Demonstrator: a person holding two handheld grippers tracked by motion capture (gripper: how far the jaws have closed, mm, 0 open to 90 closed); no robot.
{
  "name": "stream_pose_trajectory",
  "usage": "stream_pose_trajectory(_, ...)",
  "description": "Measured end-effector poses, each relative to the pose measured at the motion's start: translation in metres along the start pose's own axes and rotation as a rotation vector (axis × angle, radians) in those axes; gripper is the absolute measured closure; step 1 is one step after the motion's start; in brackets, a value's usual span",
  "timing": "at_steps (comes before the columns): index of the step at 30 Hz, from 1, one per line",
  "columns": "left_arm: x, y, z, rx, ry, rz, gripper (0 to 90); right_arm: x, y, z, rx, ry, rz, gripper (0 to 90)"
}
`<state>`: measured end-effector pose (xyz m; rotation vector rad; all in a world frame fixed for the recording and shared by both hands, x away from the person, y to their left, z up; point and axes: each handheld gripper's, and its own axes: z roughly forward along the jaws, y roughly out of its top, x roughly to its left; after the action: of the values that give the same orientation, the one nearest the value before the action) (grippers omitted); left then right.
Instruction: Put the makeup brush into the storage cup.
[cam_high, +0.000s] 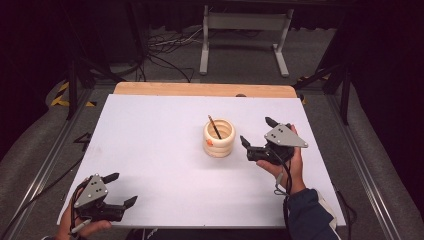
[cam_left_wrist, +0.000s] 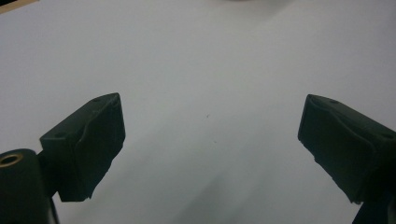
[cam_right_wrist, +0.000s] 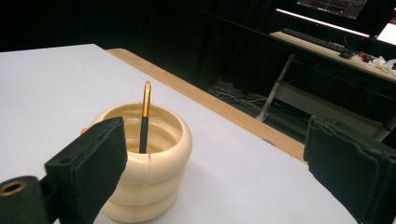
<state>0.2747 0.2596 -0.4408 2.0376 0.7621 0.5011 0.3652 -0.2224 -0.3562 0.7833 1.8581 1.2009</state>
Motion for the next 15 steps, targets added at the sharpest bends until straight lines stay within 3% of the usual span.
stream_pose_trajectory(15, -0.002, 0.001, 0.000, 0.001, -0.001, 0.009, 8.1, -0.003, -0.010, -0.015, 0.008, -0.013, -0.021, 6.9)
